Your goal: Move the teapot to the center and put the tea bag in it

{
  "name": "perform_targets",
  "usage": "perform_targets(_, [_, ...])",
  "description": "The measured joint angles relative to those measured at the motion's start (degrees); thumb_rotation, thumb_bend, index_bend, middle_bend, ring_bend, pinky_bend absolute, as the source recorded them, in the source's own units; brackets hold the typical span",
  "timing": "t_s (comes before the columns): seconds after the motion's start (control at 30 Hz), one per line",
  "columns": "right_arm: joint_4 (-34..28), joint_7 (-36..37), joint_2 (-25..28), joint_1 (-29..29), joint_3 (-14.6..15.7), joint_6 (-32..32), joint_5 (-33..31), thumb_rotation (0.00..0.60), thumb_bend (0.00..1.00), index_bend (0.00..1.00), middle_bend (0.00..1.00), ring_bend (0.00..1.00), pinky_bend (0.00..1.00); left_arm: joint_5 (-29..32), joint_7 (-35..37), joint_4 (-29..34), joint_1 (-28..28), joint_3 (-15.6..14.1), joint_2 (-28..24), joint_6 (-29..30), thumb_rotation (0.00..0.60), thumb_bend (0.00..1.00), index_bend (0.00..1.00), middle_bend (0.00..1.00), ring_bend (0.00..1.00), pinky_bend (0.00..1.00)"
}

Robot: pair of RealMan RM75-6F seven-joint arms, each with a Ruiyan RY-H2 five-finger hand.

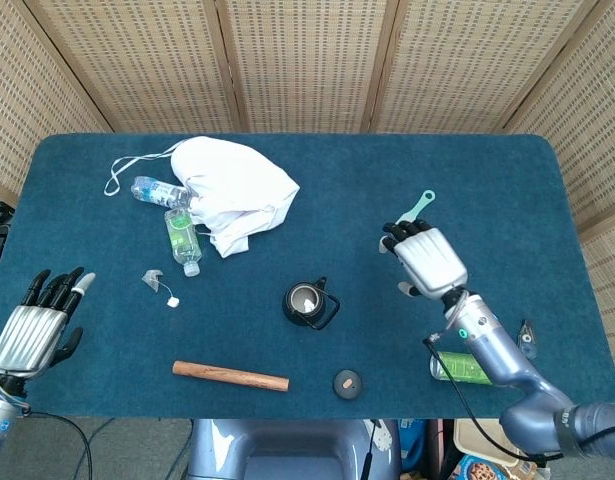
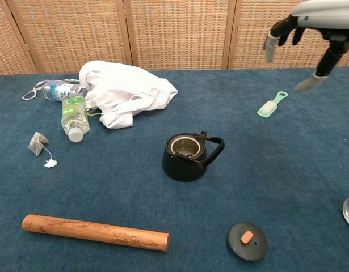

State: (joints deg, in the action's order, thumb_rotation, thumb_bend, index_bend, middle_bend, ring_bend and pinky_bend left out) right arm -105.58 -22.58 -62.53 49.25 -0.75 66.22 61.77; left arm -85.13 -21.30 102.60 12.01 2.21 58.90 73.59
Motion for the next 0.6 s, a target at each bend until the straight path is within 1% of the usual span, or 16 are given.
perform_targets(0.07, [-1.0,0.1,0.8,-2.5,0.1,2.5,1.0,0.600,0.20,0.41,0.30,0.25,0.31,0.4,-1.7,0.3,1.1,0.5,0.0,-1.0,0.600,0.47,0.07,0.06,0.11,0.00])
perform_targets(0.2, [-2.0,0.4,2.1,-6.1,0.3,5.3,2.3,0.600,0.20,0.41,0.30,0.25,0.31,1.6,-3.5,0.7,3.1,1.3,0.1,-3.1,0.600,0.46,0.08,0.08,0.13,0.00])
perform_targets(0.3, [-2.3,0.4,2.5,-8.4,0.4,7.1,3.1,0.600,0.20,0.41,0.30,0.25,0.31,2.3,-4.2,0.5,4.3,1.6,0.4,-4.3,0.600,0.41,0.10,0.12,0.15,0.00])
perform_targets(0.37, [-2.4,0.5,2.7,-10.0,0.5,8.4,3.7,0.600,0.20,0.41,0.30,0.25,0.31,2.6,-4.9,0.3,5.1,1.7,0.6,-5.3,0.600,0.36,0.12,0.16,0.19,0.02])
perform_targets(0.4, [-2.4,0.5,2.7,-10.7,0.5,8.9,4.0,0.600,0.20,0.41,0.30,0.25,0.31,2.7,-5.1,0.2,5.5,1.7,0.7,-5.8,0.600,0.36,0.13,0.17,0.20,0.05])
perform_targets(0.43, [-2.4,0.6,2.8,-11.4,0.6,9.2,4.3,0.600,0.20,0.41,0.30,0.25,0.31,2.9,-5.3,0.1,5.9,1.7,0.8,-6.3,0.600,0.35,0.15,0.19,0.22,0.09])
perform_targets(0.53, [-2.3,1.1,2.8,-13.2,0.6,9.9,4.9,0.600,0.20,0.41,0.30,0.25,0.31,3.4,-5.9,-0.4,7.1,1.8,1.1,-7.9,0.600,0.35,0.20,0.27,0.30,0.28])
perform_targets(0.57, [-2.2,1.3,2.8,-13.9,0.7,10.1,5.0,0.600,0.20,0.41,0.29,0.25,0.31,3.6,-6.2,-0.5,7.6,1.8,1.2,-8.7,0.600,0.35,0.22,0.28,0.32,0.33])
perform_targets(0.6, [-2.1,1.5,2.8,-14.4,0.7,10.2,5.1,0.600,0.20,0.41,0.29,0.25,0.31,3.7,-6.4,-0.7,8.0,1.8,1.2,-9.3,0.600,0.35,0.23,0.29,0.32,0.34])
